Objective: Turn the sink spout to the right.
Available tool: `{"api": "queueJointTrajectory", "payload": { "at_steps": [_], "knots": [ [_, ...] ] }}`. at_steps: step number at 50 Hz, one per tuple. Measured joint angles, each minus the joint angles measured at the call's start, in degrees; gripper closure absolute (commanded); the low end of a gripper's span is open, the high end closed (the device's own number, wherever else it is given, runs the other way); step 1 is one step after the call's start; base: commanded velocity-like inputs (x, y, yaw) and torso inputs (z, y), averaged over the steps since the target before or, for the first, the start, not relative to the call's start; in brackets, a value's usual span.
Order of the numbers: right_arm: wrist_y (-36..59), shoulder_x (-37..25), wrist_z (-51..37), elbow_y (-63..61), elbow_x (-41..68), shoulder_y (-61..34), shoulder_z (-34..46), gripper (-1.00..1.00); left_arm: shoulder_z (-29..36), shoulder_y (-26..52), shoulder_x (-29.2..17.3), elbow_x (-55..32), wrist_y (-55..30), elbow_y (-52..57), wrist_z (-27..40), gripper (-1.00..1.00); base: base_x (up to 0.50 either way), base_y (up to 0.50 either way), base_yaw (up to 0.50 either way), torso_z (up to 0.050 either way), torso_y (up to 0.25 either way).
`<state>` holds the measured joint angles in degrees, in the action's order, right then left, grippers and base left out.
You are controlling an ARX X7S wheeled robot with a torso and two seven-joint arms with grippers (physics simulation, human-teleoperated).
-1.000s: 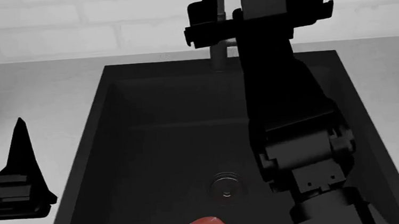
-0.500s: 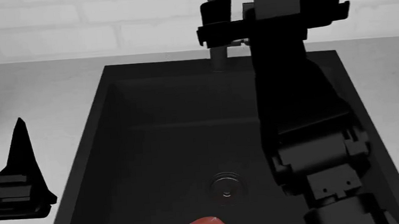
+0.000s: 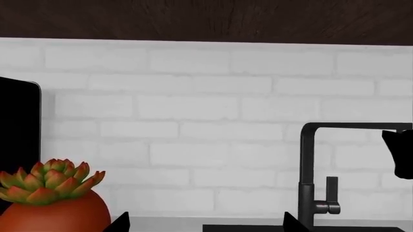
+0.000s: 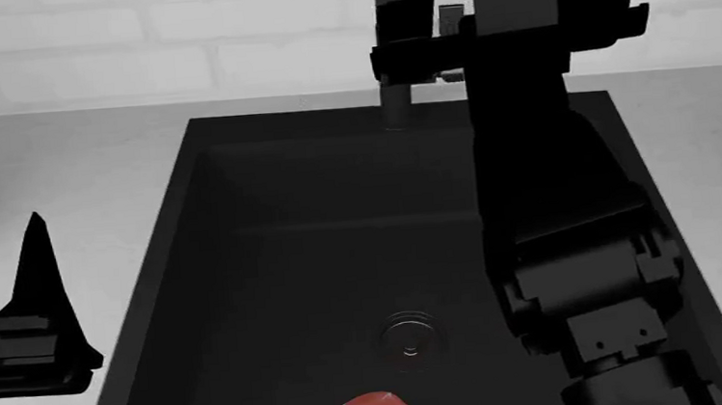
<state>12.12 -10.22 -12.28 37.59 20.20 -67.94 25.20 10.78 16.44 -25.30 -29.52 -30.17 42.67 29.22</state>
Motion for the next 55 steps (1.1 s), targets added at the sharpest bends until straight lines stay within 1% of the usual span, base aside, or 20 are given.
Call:
{"api": "queueJointTrajectory", "payload": {
  "at_steps": [25, 46, 55],
  "knots": [
    [-1.45, -1.06, -0.44, 4.62, -1.01, -2.11, 0.36, -1.0, 0.3, 0.08, -0.29, -0.03, 0.17, -0.02, 0.39, -1.0, 0.0, 0.0, 0.0, 0.0, 0.0],
    [-2.5, -0.55, 0.69, 9.62, -2.26, -4.75, 1.22, -1.0, 0.44, 0.16, -0.5, -0.28, 0.21, -0.03, 0.74, -1.0, 0.0, 0.0, 0.0, 0.0, 0.0],
    [-4.69, -0.19, 1.13, 14.28, -2.83, -6.54, 1.36, -1.0, 0.5, 0.24, -0.6, -0.4, 0.16, 0.02, 0.92, -1.0, 0.0, 0.0, 0.0, 0.0, 0.0]
  ]
}}
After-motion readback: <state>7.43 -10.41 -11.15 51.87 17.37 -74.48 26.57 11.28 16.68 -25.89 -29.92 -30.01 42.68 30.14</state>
